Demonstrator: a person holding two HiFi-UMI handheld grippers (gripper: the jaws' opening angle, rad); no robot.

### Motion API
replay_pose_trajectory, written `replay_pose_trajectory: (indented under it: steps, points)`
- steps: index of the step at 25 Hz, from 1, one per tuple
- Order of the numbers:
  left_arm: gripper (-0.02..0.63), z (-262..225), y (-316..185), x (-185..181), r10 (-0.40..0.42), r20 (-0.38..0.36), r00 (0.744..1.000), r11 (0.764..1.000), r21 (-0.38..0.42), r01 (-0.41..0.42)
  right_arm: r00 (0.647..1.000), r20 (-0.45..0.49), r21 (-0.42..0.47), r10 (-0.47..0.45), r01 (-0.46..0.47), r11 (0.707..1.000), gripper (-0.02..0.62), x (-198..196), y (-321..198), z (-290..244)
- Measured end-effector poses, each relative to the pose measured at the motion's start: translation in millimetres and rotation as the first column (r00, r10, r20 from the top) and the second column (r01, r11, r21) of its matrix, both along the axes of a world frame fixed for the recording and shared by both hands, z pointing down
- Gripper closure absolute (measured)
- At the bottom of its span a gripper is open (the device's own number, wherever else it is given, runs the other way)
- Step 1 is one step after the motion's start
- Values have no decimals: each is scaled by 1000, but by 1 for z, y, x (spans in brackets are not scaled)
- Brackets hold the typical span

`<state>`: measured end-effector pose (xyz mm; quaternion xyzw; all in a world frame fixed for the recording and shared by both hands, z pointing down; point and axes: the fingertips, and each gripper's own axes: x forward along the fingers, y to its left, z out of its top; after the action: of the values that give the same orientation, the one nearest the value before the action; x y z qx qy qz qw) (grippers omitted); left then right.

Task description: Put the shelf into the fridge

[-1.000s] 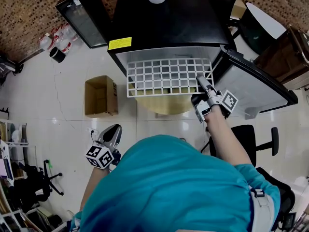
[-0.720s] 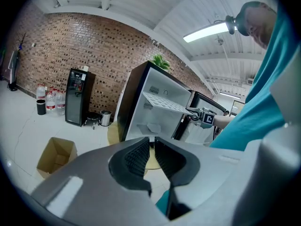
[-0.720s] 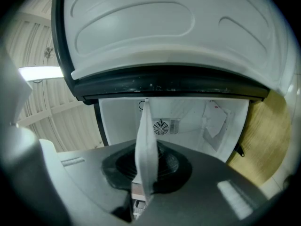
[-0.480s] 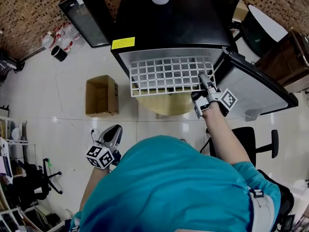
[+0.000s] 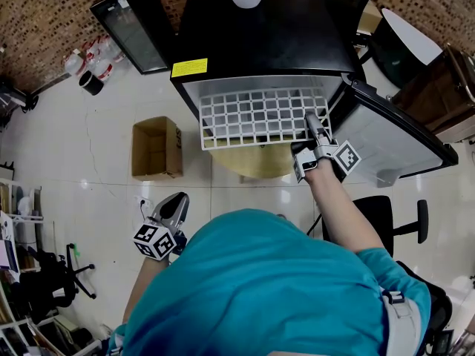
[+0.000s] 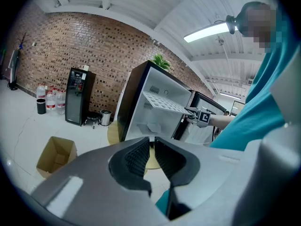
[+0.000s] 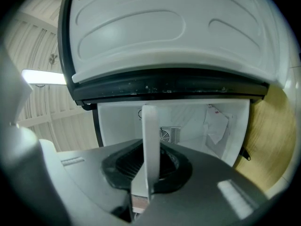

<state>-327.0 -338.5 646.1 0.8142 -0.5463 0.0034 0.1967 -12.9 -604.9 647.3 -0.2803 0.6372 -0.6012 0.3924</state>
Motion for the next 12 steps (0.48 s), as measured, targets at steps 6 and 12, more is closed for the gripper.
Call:
replay_pose_trajectory:
  steps: [6, 12]
  points:
    - [571, -1, 2, -1, -6, 1, 1000, 1000, 2, 6, 1000, 8, 0, 24, -24, 1000, 561, 2, 3, -2]
    - [571, -2, 3, -4, -15, 1, 1000, 1000, 3, 15, 999, 14, 1, 33, -33, 999, 561, 3, 3, -2]
